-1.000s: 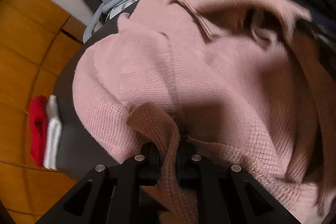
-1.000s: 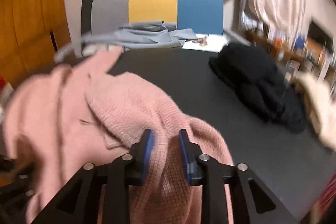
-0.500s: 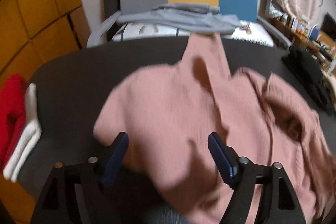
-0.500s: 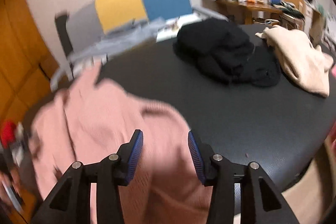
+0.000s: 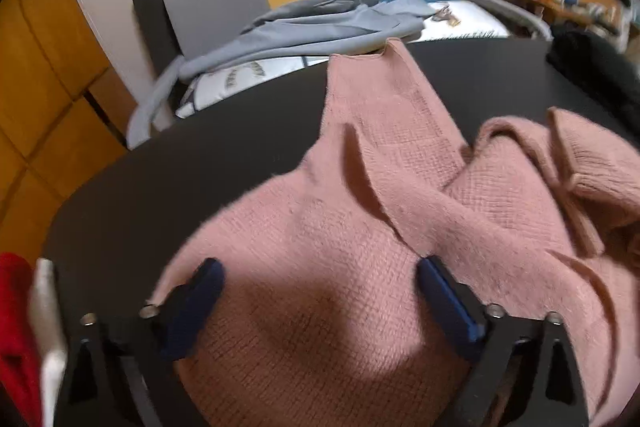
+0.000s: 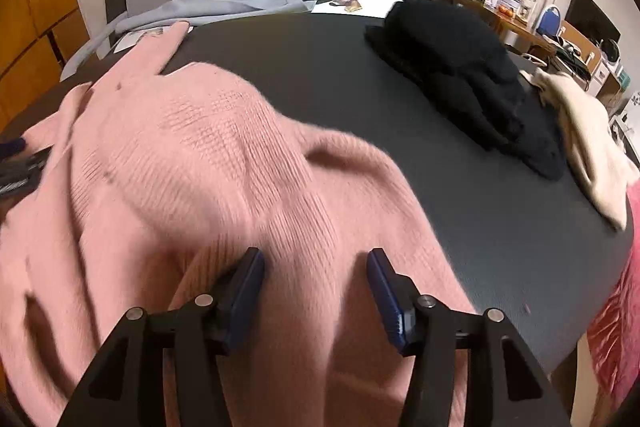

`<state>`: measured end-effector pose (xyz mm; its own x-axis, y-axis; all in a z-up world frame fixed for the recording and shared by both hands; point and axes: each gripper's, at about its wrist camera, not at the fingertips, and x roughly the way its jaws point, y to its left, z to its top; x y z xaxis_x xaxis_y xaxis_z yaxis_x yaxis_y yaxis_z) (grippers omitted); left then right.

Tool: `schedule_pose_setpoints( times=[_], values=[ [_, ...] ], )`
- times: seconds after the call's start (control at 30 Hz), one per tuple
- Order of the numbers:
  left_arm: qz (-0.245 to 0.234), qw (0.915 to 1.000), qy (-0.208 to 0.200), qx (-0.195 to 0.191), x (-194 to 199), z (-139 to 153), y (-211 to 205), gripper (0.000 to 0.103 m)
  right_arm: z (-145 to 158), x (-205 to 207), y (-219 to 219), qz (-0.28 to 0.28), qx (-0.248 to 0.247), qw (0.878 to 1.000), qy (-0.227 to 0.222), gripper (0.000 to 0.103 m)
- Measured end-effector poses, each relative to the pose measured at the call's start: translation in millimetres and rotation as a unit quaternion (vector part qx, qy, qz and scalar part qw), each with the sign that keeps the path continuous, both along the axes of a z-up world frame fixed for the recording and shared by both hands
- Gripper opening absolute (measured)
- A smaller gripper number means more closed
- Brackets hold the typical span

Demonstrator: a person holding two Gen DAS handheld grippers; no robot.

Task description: Fold clothes

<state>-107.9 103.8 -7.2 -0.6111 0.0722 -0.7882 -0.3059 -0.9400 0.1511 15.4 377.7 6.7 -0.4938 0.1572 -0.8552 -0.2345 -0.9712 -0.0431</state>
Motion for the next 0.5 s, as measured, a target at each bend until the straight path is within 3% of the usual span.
schedule_pose_setpoints(
  times=[0.07, 0.1, 0.13, 0.17, 0.23, 0.3, 0.37, 0.4, 0.5],
  values=[
    [0.003, 0.9995, -0.009, 0.029, 2.4, 0.5, -14.3, 0.051, 0.3, -16.7, -1.3, 0.015, -0.001, 1.0, 0.009, 0.048],
    [0.005, 0.9995, -0.006, 0.032, 4.5, 1.1, -19.7, 0.046, 0.4, -25.6, -2.4, 0.026, -0.002, 1.0, 0.013, 0.036],
    [0.009, 0.9997, 0.003, 0.022, 8.5, 1.6, -24.5, 0.031, 0.6, -34.6, -3.4, 0.037, -0.004, 0.999, 0.018, 0.023],
    [0.013, 0.9998, 0.012, 0.009, 12.9, 1.5, -29.7, 0.018, 0.3, -45.0, -9.0, 0.048, 0.013, 0.999, 0.02, 0.021],
    [0.022, 0.9995, 0.023, -0.007, 21.9, -0.1, -42.7, 0.013, -0.3, -65.9, -20.3, 0.07, 0.045, 0.996, 0.025, 0.015],
    [0.034, 0.9992, 0.02, 0.005, 28.8, -1.2, -60.1, 0.012, -2.6, -87.3, -26.0, 0.081, 0.077, 0.993, 0.024, 0.015],
    [0.045, 0.9987, 0.013, 0.023, 33.6, -0.7, -76.5, 0.012, -3.4, -103.7, -27.2, 0.091, 0.064, 0.993, 0.028, 0.016],
    [0.047, 0.998, 0.004, 0.042, 33.6, 1.3, -85.0, 0.012, -2.2, -108.6, -26.1, 0.099, 0.041, 0.994, 0.029, 0.026],
    [0.072, 0.9893, -0.032, 0.123, 30.5, 12.4, -116.4, 0.02, 15.0, -110.2, -23.6, 0.093, 0.015, 0.995, 0.019, 0.031]
  ],
)
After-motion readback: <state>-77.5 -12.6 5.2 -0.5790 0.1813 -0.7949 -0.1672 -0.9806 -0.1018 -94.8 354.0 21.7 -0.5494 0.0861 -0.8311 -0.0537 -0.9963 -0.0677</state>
